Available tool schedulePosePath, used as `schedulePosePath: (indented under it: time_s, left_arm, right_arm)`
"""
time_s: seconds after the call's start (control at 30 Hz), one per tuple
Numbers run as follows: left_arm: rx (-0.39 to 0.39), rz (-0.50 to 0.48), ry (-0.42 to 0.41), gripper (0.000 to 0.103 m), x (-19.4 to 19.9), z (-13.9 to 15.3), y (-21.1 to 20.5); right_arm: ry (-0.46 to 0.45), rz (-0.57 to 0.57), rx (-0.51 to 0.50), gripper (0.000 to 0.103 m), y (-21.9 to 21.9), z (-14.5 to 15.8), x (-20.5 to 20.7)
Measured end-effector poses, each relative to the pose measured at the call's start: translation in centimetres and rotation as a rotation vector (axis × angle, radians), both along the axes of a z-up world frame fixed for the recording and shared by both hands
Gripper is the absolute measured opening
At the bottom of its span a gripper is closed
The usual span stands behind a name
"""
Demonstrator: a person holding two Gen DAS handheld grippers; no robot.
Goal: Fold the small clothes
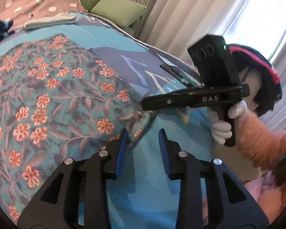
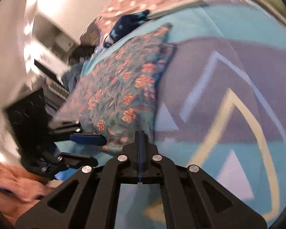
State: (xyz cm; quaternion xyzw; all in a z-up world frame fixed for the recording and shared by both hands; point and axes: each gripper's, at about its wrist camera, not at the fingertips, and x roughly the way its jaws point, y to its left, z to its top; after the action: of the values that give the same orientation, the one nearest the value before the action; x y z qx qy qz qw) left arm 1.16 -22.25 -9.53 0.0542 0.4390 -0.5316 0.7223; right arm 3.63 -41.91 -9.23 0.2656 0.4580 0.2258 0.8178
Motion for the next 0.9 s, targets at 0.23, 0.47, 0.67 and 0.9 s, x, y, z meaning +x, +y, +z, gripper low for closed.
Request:
schedulePosePath:
  time_s: [0.23, 0.47, 0.67, 0.9]
  left_arm:
    - [0.025, -0.083, -0.127, 0.056, -2.3, 1.0, -2.6]
    - [0.053, -0.022, -0.181, 0.058, -2.3, 1.1, -3.3]
    - [0.002, 0.204, -0.164, 0.061, 0.1, 3.0, 3.5]
    - [-0.044, 0.594, -0.187, 0.061, 1.2, 5.5, 18.4]
  right_arm:
    - [-0.025, -0.120, 0.031, 0.037, -3.6, 2.7, 0.9]
    - [-0.023, -0.153, -0.019, 0.037, -3.2, 3.6, 2.4]
    - [-0.142, -0.206, -0.232, 0.050, -0.9, 4.9, -1.6]
    - [-0.268, -0.006, -0.234, 0.058, 7.7, 6.7, -0.6]
